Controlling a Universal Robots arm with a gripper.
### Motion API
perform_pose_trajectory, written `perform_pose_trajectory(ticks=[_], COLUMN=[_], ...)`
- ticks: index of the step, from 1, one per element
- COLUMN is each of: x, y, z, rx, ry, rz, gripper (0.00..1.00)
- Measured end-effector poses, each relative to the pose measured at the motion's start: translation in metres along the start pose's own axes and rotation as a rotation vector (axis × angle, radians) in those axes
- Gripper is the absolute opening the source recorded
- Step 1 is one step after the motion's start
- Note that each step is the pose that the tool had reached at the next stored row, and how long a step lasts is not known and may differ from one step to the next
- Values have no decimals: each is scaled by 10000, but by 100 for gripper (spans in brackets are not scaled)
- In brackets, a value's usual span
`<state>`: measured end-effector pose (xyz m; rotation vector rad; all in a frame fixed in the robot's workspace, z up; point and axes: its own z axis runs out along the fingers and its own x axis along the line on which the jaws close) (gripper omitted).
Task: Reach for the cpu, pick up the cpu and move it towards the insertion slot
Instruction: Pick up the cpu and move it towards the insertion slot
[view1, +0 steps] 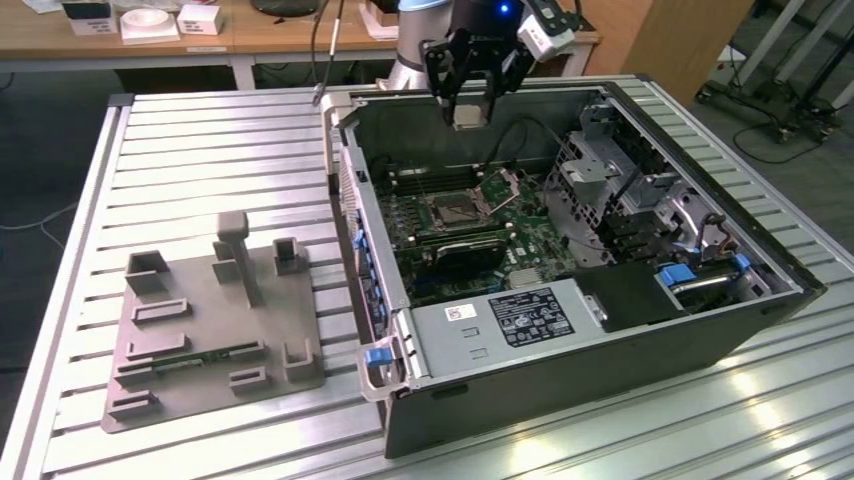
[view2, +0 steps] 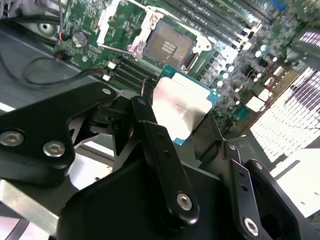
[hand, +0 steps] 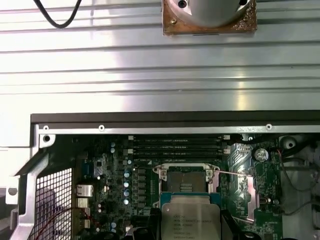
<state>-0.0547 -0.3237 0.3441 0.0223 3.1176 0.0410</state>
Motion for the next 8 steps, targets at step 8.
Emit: perform_pose_trajectory(ticks=[8], x=[-2], y=[11], z=[10], rx=[1], ry=[0], rz=[-1], gripper=[54])
